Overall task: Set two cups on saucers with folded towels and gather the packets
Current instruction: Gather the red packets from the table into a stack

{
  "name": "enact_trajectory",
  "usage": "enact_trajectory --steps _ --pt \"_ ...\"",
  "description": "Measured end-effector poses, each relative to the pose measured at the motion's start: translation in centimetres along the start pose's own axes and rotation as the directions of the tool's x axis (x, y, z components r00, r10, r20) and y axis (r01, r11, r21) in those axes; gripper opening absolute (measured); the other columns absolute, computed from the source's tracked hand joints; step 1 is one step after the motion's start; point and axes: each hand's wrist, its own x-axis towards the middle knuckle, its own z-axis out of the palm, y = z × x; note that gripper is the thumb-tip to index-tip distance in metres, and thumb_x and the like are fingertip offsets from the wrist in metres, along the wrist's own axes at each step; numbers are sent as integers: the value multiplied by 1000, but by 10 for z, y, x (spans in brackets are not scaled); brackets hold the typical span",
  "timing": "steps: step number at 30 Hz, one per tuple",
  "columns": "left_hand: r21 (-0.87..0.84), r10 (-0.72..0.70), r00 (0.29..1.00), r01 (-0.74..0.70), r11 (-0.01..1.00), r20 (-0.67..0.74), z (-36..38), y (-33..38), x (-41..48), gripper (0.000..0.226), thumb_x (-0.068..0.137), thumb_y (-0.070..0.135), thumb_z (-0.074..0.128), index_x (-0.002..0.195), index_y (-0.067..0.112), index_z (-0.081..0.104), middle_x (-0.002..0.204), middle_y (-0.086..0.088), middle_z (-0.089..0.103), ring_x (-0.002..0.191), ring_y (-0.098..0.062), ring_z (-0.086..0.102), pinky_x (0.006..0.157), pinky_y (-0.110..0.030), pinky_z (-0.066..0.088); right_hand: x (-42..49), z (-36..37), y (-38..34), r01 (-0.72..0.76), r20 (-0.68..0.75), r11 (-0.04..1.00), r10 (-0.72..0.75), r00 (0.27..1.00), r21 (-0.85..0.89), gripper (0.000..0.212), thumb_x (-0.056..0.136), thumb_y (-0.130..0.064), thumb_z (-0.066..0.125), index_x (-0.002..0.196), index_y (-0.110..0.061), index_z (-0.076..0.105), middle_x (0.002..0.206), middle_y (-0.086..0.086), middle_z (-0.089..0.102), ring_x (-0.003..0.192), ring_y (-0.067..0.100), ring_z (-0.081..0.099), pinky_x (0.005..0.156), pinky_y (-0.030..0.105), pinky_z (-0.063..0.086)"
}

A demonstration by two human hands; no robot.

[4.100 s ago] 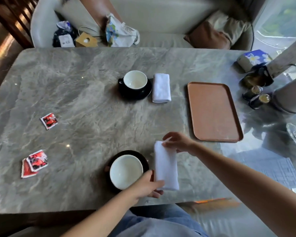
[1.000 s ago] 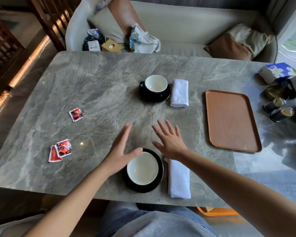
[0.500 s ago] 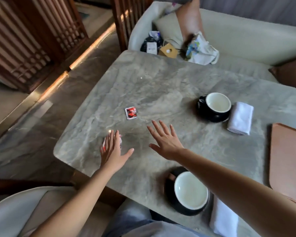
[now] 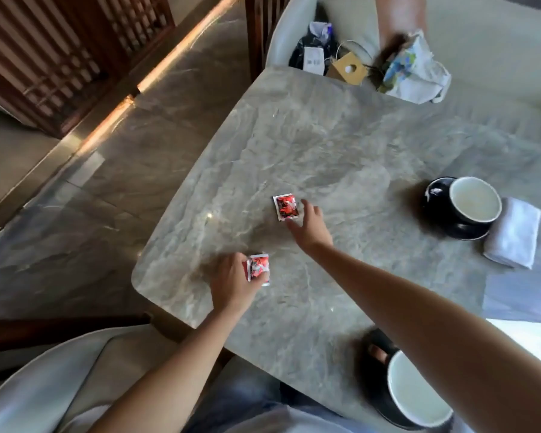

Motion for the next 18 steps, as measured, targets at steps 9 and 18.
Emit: enact_trajectory --steps 9,18 --pt "-172 24 983 8 985 184 -8 -9 11 10 78 26 64 78 20 56 76 3 63 73 -21 60 59 -32 47 43 18 -22 -137 -98 973 120 988 -186 52 83 -18 57 129 -34 40 130 7 34 122 30 41 98 47 36" --pt "-804 -243 871 488 339 427 -32 -14 37 22 86 -8 51 80 13 51 73 0 69 64 -2 66 56 -16 53 25 11 -20 -5 12 999 5 1000 40 14 86 -17 58 98 -21 64 83 5 66 78 26 63 65 29 46"
